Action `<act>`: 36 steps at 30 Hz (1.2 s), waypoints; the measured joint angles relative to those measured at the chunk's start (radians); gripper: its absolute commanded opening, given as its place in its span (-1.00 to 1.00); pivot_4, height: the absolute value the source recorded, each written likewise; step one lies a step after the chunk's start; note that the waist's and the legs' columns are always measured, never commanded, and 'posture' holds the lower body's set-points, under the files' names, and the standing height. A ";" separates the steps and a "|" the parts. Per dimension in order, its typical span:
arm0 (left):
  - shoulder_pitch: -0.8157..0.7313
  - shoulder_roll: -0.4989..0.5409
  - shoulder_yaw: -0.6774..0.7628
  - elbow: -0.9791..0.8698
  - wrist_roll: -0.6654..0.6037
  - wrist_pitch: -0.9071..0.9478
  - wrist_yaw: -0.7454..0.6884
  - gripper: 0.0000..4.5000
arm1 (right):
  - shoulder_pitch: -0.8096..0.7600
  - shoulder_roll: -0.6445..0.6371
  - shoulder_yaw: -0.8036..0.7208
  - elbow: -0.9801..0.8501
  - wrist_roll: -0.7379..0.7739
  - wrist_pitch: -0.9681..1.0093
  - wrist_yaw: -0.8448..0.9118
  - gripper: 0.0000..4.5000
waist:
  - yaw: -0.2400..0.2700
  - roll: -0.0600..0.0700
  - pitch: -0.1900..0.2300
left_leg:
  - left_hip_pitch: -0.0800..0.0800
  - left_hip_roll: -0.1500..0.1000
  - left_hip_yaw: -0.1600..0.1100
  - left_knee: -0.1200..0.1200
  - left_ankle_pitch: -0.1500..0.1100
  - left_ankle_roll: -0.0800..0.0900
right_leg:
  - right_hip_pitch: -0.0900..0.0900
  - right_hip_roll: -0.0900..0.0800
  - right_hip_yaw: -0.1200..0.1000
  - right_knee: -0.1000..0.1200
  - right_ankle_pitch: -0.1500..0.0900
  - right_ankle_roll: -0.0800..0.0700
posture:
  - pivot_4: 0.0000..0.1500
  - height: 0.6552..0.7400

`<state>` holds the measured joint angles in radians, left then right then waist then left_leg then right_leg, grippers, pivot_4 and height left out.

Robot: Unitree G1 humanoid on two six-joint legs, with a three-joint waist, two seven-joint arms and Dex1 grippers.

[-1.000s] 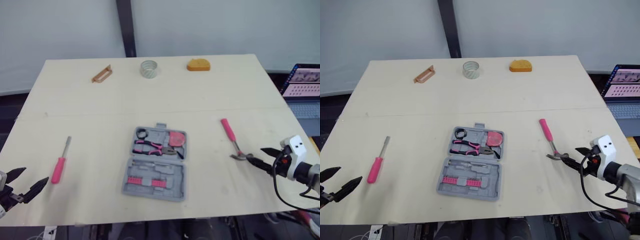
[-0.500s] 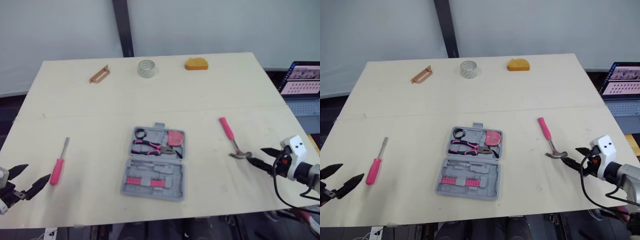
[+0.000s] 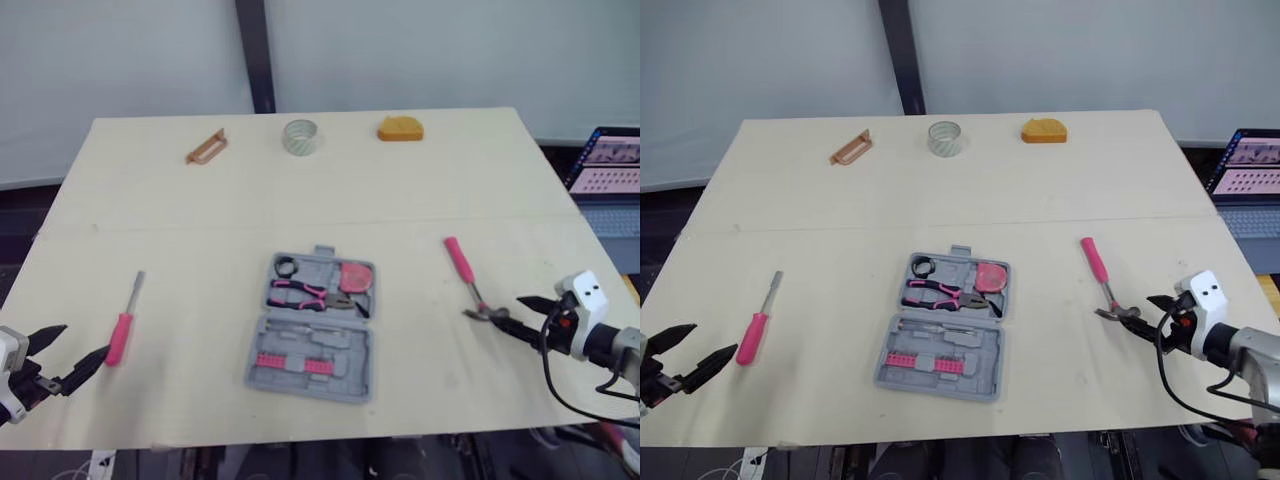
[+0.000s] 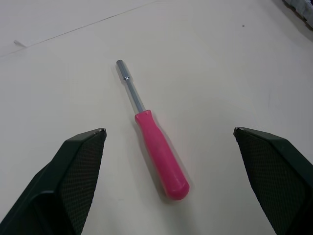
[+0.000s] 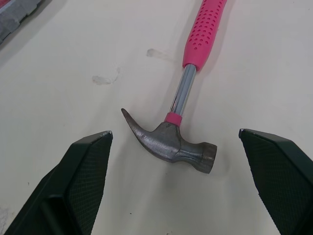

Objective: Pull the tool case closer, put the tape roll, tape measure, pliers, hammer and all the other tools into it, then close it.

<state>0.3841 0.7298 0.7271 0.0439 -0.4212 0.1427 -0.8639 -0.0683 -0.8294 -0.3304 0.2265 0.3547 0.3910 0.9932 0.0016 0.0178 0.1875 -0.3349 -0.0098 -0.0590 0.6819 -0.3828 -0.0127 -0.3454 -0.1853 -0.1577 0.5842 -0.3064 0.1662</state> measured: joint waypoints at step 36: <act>-0.015 0.001 -0.026 0.011 0.001 -0.018 -0.005 1.00 | 0.039 0.001 0.001 -0.135 0.006 0.081 -0.047 0.95 | 0.001 -0.003 0.001 | 0.000 -0.012 -0.007 -0.013 0.009 0.003 | 0.002 -0.016 -0.016 -0.001 0.001 0.004 | 1.00 1.00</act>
<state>0.3688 0.7304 0.7007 0.0550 -0.4206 0.1251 -0.8690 -0.0296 -0.8285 -0.3290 0.0912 0.3604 0.4724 0.9465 0.0028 0.0149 0.1885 -0.3347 -0.0221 -0.0663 0.6693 -0.3738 -0.0093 -0.3432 -0.2013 -0.1734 0.5831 -0.3054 0.1704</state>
